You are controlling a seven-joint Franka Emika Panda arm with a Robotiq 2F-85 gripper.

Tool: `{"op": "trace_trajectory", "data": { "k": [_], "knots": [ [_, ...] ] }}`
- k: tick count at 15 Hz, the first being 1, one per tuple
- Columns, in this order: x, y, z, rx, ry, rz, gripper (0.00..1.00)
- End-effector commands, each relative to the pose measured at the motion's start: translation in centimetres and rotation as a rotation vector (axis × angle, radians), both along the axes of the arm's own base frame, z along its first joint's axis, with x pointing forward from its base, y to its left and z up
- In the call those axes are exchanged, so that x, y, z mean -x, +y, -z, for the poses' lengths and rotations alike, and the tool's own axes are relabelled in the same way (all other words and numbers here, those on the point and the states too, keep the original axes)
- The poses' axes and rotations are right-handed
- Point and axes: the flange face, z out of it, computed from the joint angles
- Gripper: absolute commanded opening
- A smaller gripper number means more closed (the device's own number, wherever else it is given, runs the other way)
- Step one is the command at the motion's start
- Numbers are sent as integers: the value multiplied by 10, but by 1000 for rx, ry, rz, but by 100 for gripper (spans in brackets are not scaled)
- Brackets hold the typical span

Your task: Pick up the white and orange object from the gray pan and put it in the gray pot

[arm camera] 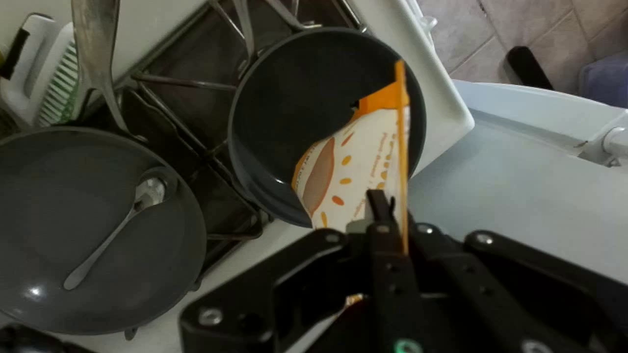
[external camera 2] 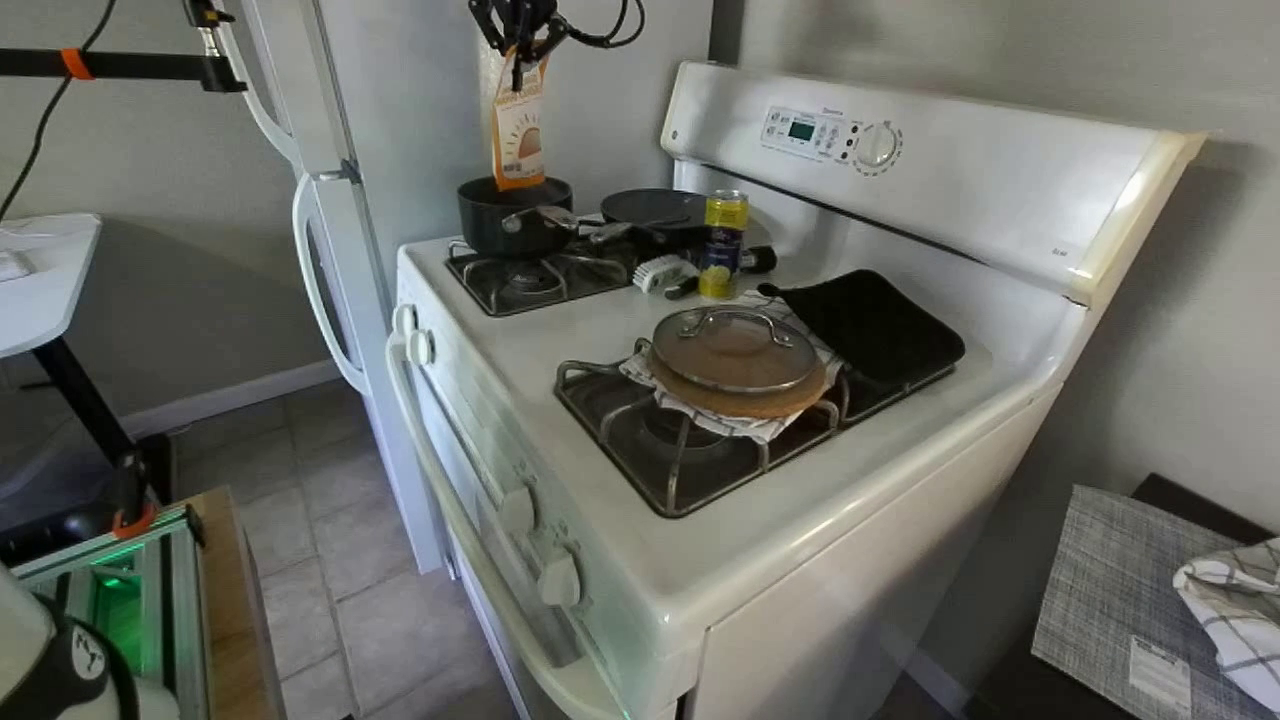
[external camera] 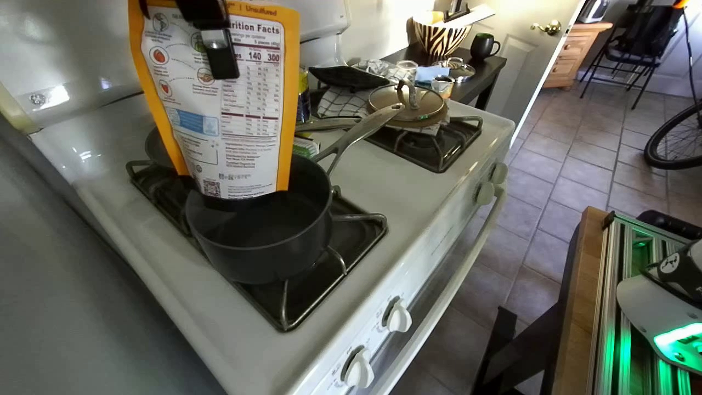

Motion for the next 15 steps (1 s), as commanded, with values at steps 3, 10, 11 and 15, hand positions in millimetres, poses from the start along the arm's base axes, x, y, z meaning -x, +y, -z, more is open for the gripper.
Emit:
{"op": "trace_trajectory", "data": {
  "k": [3,10,11,15],
  "knots": [
    [19,7,-5,19,112,-10,0],
    [14,6,11,59,113,7,0],
    [13,6,13,61,113,8,0],
    [10,3,23,73,135,21,0]
  ]
}}
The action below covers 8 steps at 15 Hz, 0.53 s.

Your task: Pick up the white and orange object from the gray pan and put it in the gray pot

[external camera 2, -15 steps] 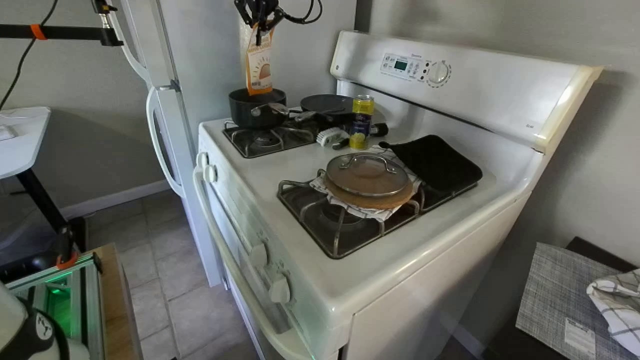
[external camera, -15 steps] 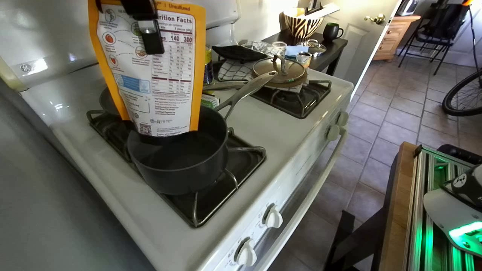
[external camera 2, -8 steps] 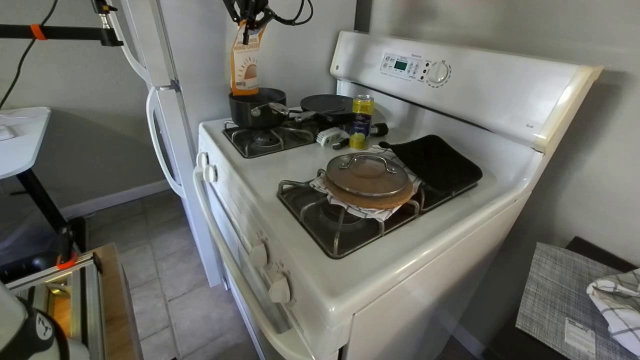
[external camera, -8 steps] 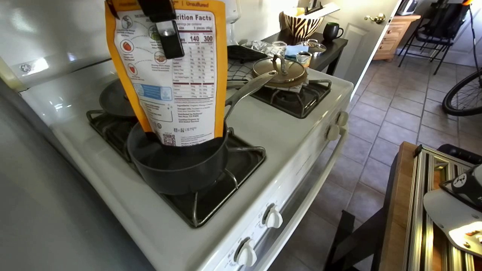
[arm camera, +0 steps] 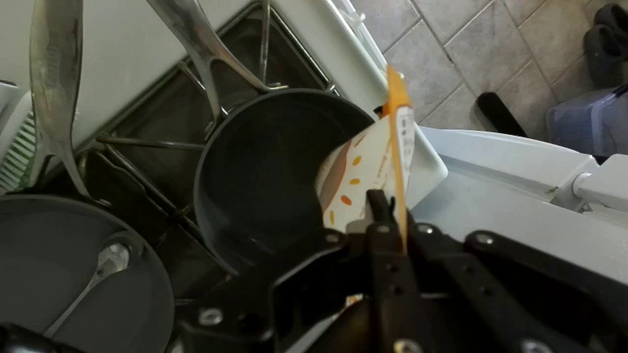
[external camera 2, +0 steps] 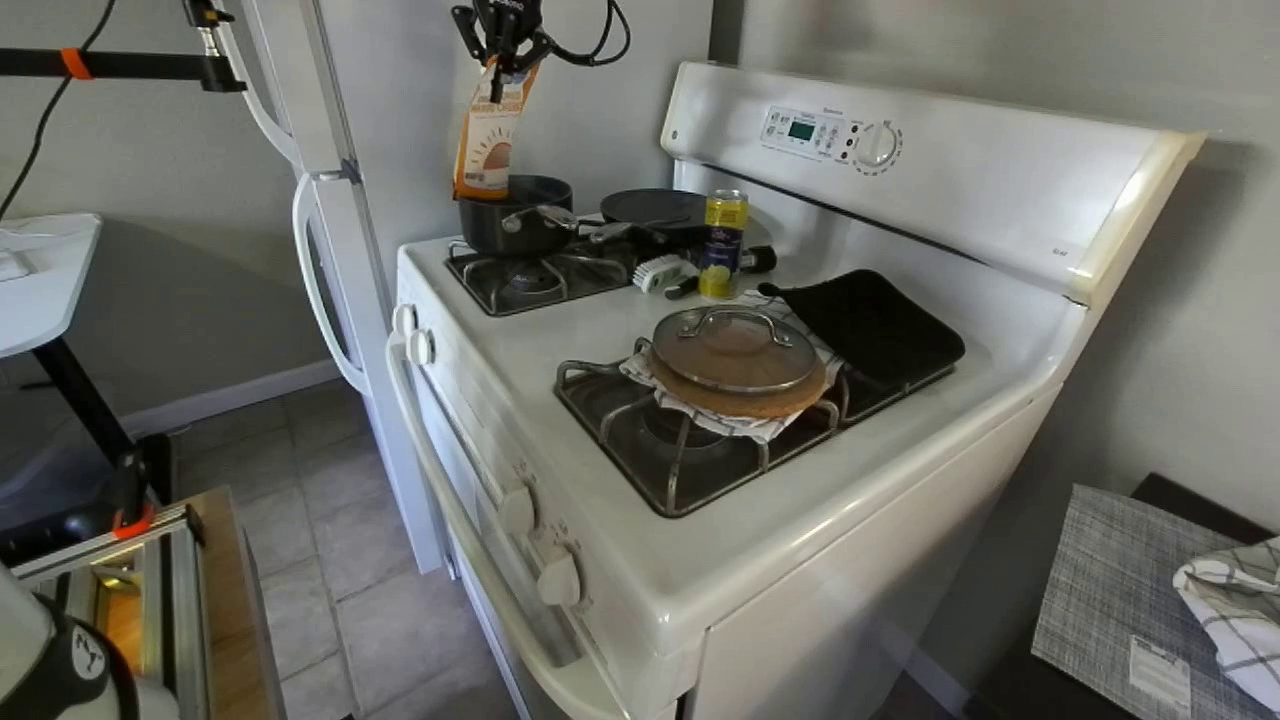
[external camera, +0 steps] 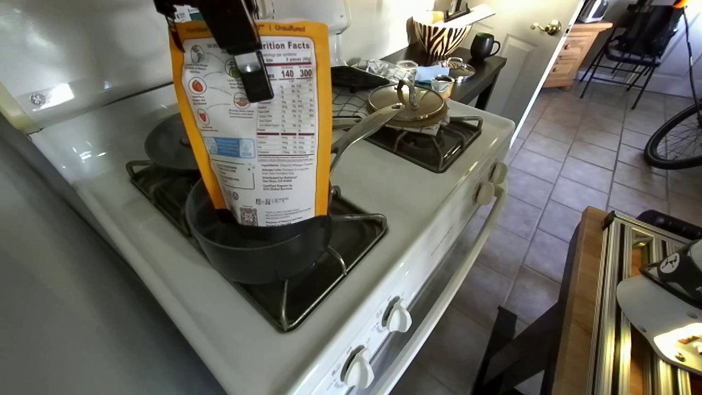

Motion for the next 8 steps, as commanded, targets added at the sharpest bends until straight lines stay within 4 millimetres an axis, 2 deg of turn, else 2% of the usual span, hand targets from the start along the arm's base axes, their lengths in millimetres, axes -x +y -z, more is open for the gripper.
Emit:
{"op": "trace_trajectory", "data": {
  "k": [1,8],
  "knots": [
    [-4,-2,8,31,7,29,0],
    [-13,-20,-3,59,-48,127,0]
  ]
}}
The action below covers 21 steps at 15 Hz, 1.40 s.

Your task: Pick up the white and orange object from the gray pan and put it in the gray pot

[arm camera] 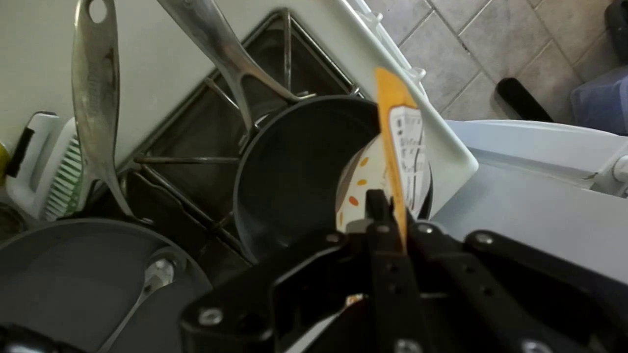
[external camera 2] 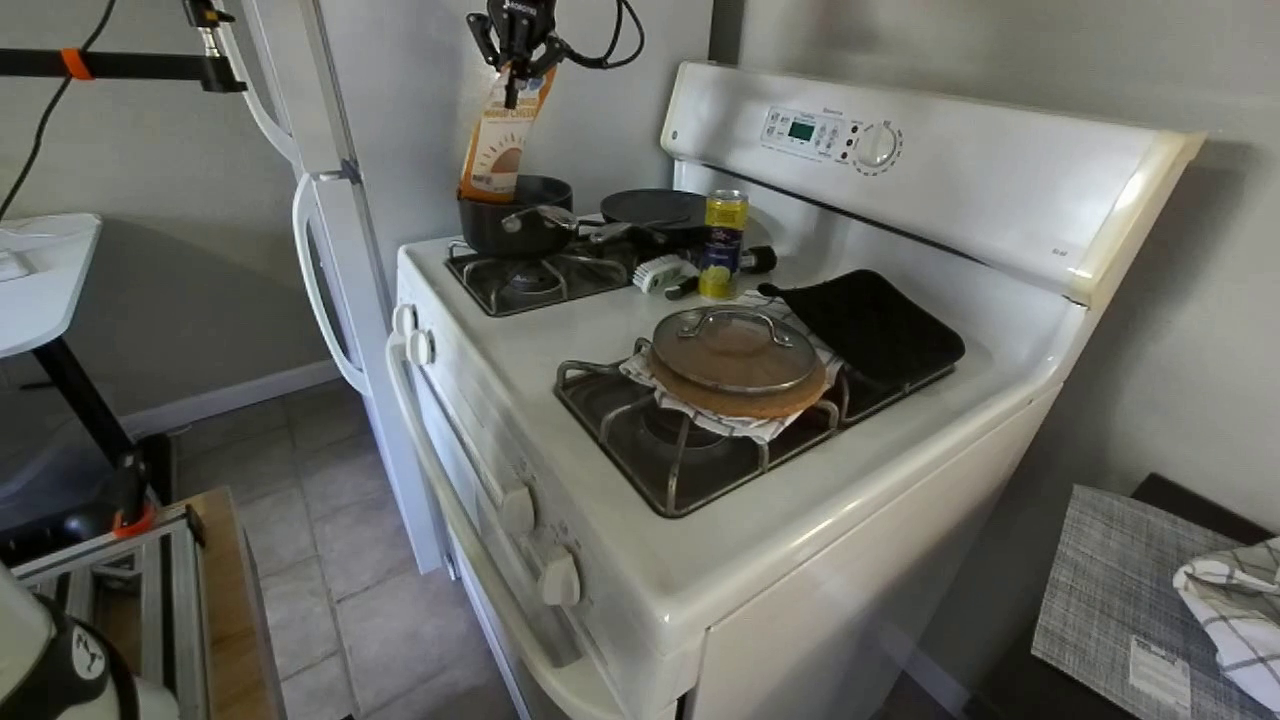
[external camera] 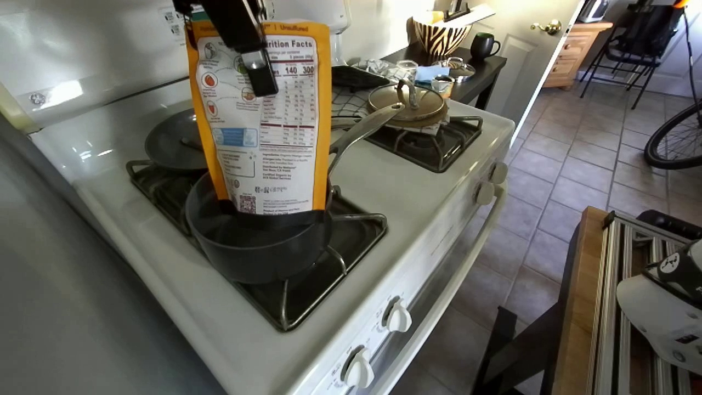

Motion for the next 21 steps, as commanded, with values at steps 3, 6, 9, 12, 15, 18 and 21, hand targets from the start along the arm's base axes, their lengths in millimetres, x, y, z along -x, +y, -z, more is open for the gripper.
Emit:
{"op": "trace_trajectory", "data": {
  "k": [3,6,9,12,15,18,21],
  "knots": [
    [-10,-6,-9,11,-71,90,0],
    [-14,-6,-12,-3,-103,120,0],
    [-16,-2,-9,-18,-100,120,0],
    [-13,2,-7,-28,-77,109,0],
    [-6,5,-7,-35,-38,96,0],
    [2,8,-8,-29,-12,91,0],
    [13,7,-9,-10,42,89,0]
  ]
}}
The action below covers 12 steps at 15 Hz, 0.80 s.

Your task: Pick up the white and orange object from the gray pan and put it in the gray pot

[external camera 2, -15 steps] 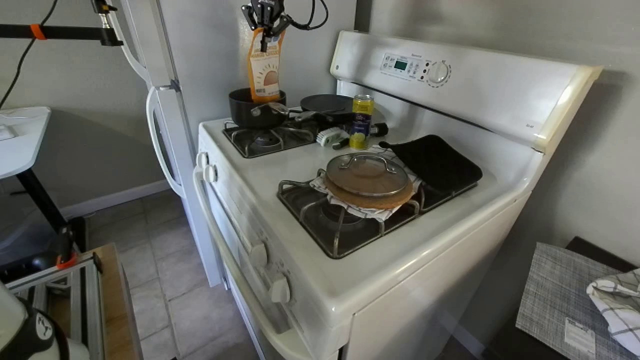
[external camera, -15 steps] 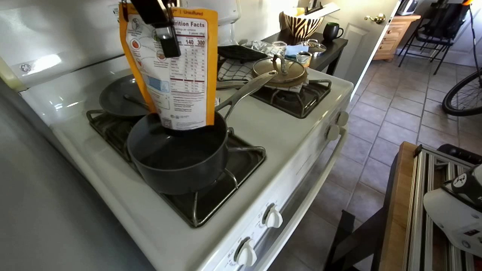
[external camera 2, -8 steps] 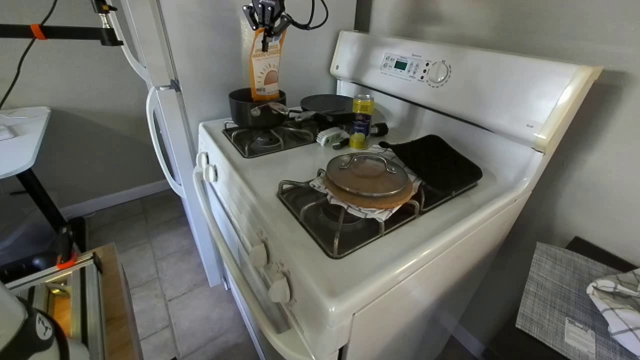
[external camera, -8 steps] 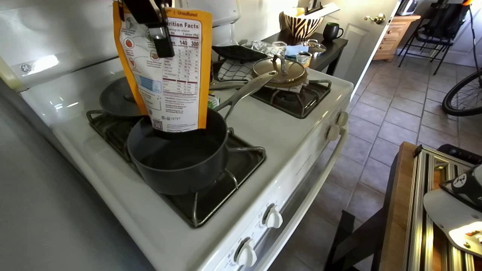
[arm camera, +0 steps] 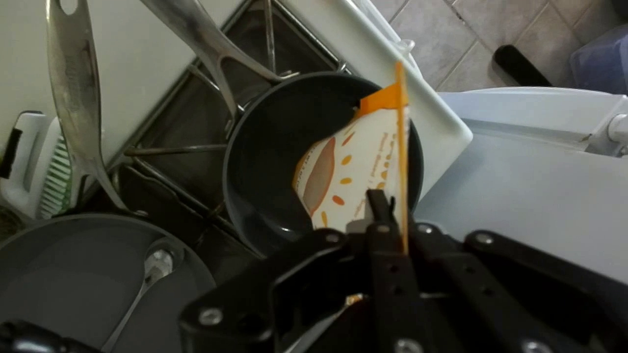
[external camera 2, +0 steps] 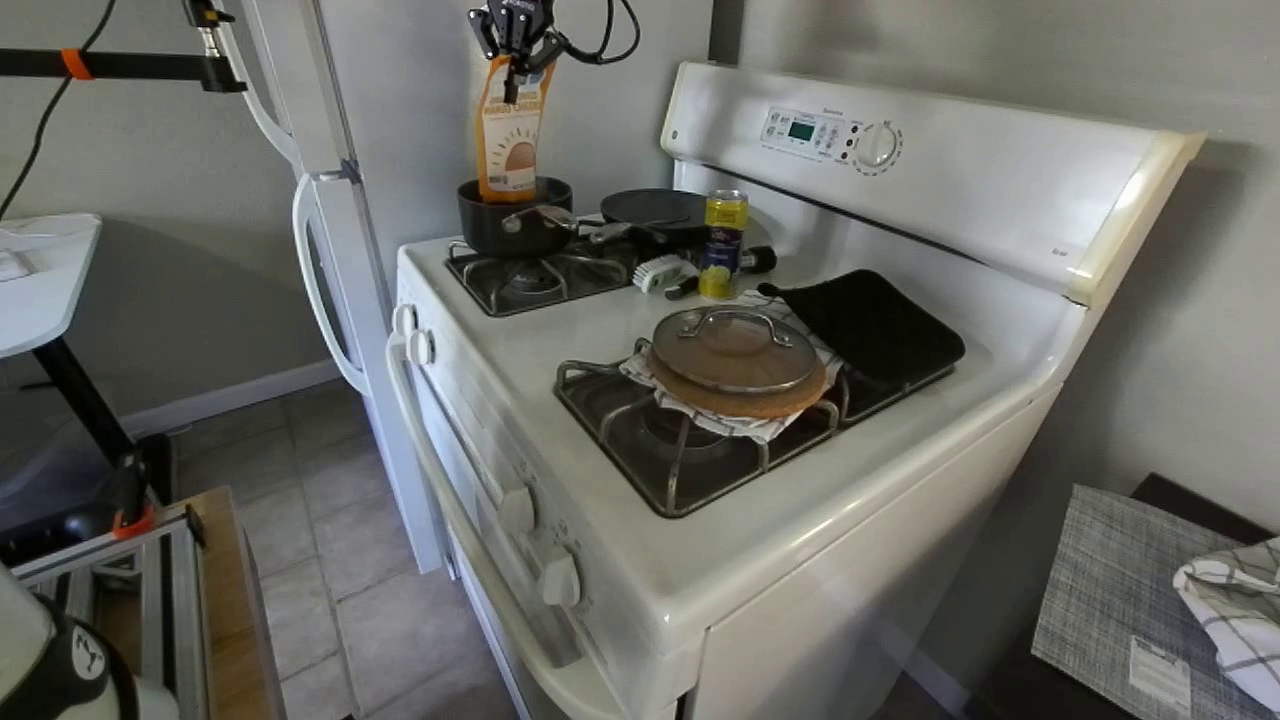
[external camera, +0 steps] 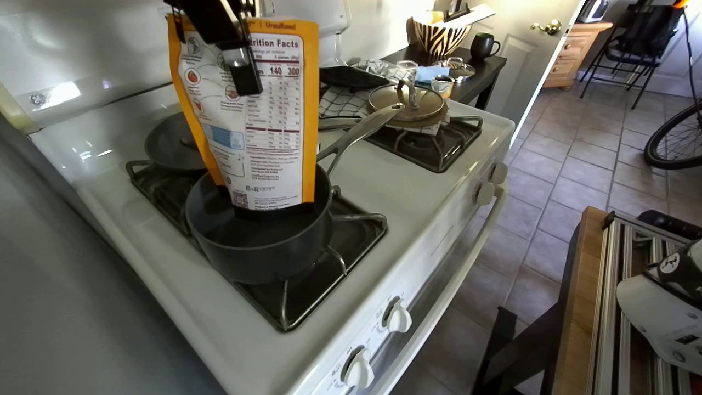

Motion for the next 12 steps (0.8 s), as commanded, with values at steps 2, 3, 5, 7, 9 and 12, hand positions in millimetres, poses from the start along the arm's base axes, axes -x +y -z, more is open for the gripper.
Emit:
{"op": "trace_trajectory", "data": {
  "k": [2,3,5,7,9,12],
  "knots": [
    [15,-1,-2,21,80,7,0],
    [14,-1,-1,31,74,4,0],
    [11,-2,1,42,65,-5,0],
    [8,-2,2,55,37,-5,0],
    [4,-4,4,84,12,-3,0],
    [1,-5,7,98,8,1,0]
  ]
}}
